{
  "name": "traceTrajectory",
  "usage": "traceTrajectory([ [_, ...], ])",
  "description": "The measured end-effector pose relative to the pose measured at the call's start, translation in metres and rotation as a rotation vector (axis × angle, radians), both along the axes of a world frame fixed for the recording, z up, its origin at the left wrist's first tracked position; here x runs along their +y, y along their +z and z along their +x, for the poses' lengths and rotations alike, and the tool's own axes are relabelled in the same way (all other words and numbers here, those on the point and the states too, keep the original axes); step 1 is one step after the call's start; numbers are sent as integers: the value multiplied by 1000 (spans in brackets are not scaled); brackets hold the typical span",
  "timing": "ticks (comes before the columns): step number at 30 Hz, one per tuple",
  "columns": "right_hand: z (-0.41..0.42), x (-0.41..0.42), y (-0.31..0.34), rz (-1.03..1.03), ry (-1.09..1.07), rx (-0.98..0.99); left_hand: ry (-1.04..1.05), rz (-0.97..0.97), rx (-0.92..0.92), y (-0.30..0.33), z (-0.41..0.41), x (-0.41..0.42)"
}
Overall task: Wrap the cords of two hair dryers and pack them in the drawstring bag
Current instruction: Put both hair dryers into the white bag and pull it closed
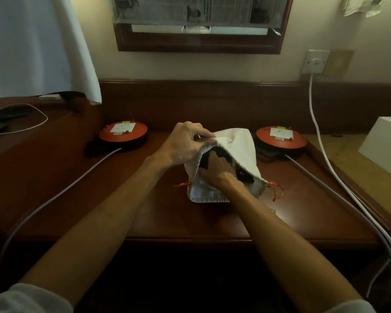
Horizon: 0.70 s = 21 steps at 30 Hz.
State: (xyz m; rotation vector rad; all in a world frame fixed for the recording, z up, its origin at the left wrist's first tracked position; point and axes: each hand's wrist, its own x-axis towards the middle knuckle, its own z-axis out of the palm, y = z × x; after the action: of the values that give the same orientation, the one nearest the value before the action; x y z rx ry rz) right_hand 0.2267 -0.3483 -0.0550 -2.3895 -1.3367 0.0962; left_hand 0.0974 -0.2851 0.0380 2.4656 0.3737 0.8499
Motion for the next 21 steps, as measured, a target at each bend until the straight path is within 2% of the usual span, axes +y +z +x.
traceTrajectory([
  [5,13,18,-16,10,41,34,11,-18,-17,-1,-1,0],
  [10,26,-52,28,-152,395,266,15,-40,-46,-9,-5,6],
  [12,26,-81,31,-212,402,281,19,-34,-64,-11,-6,7],
  [14,24,-97,21,-158,361,284,13,-39,-80,-13,-6,6],
  [17,25,-96,1,-60,290,181,-23,-48,-83,-17,-2,0],
  [21,17,-79,-13,-3,202,-143,-55,-42,-84,-23,5,-10],
])
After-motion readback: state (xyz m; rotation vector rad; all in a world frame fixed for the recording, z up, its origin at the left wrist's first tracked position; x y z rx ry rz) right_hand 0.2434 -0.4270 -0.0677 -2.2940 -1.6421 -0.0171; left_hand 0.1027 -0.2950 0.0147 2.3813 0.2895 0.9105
